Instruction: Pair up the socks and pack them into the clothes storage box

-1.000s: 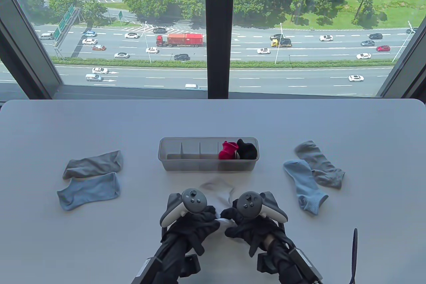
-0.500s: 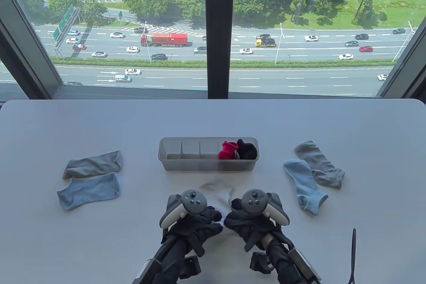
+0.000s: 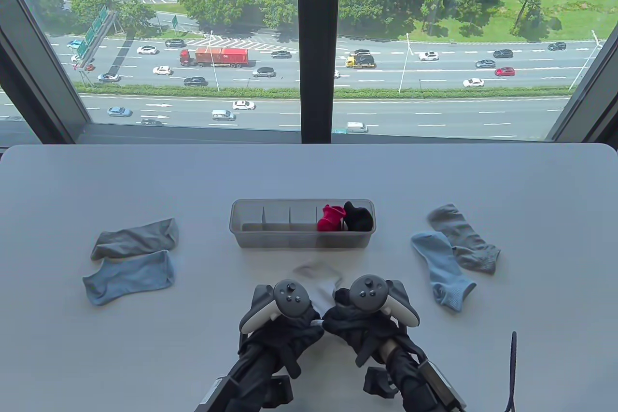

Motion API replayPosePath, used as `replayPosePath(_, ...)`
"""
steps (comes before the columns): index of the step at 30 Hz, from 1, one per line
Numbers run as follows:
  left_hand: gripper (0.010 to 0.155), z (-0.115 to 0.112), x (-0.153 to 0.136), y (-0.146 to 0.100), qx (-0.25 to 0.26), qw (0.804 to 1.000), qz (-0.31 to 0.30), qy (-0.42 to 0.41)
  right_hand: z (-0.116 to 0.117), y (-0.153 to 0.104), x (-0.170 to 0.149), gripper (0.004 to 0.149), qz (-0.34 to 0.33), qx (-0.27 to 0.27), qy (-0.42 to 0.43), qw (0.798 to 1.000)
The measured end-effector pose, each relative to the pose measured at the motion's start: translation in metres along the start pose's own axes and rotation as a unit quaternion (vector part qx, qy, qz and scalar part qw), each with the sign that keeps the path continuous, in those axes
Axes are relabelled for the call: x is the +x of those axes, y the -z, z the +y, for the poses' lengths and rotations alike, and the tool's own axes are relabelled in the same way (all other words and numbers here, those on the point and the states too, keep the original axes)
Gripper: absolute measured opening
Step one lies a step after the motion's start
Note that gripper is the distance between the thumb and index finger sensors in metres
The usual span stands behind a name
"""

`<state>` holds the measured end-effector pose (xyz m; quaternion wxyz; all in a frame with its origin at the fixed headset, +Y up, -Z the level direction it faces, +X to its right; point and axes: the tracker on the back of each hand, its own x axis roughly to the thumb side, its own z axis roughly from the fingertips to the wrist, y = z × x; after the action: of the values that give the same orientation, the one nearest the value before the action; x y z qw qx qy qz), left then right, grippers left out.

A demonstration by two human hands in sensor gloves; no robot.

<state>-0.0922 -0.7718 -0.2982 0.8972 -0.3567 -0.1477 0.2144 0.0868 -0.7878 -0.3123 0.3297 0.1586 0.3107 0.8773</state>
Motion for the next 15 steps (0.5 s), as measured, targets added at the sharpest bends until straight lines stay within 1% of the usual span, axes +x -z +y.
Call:
replayPosePath(1,0.059,-0.0002,0.0010,0.0000,0.006,1.000,0.008,0.010,0.0000,0.0003,0.0002,0.039,0.001,-0.006,0.007,1.000)
replayPosePath(2,0.052,0.0007,0.0025,-0.0010,0.032,0.999,0.018,0.031,0.0005,0.0008,-0.0002,0.039,0.003,-0.007,0.014,1.000)
replayPosePath(3,0.045,0.0020,0.0032,-0.0015,0.049,0.998,0.015,0.034,0.0004,0.0007,-0.0002,0.040,0.003,-0.007,0.013,1.000)
replayPosePath(4,0.043,0.0029,0.0035,-0.0010,0.057,0.998,0.010,0.026,0.0000,-0.0004,0.0000,0.040,0.002,-0.012,0.011,1.000)
replayPosePath(5,0.042,0.0034,0.0024,-0.0012,0.046,0.999,0.013,0.020,-0.0004,-0.0012,-0.0005,0.041,0.000,-0.017,0.012,1.000)
replayPosePath(6,0.042,0.0033,0.0006,-0.0014,0.042,0.999,0.009,0.012,-0.0007,-0.0015,-0.0017,0.047,-0.006,-0.008,0.018,1.000)
replayPosePath(7,0.042,0.0032,-0.0005,-0.0015,0.039,0.999,0.005,0.007,-0.0005,-0.0016,-0.0028,0.060,-0.014,0.008,0.024,1.000)
replayPosePath(8,0.043,0.0033,-0.0016,-0.0009,0.029,1.000,0.003,-0.001,-0.0006,-0.0013,-0.0033,0.062,-0.016,0.022,0.026,0.999)
replayPosePath(10,0.043,0.0035,-0.0023,-0.0008,0.015,1.000,0.002,-0.011,-0.0008,-0.0019,-0.0027,0.049,-0.012,0.012,0.016,1.000)
replayPosePath(11,0.044,0.0028,-0.0019,-0.0004,0.012,1.000,0.001,-0.011,-0.0002,-0.0011,-0.0021,0.046,-0.012,0.005,0.017,1.000)
replayPosePath(15,0.052,0.0014,0.0016,0.0000,0.014,1.000,0.012,0.008,0.0019,0.0002,-0.0008,0.042,-0.013,0.018,0.024,0.999)
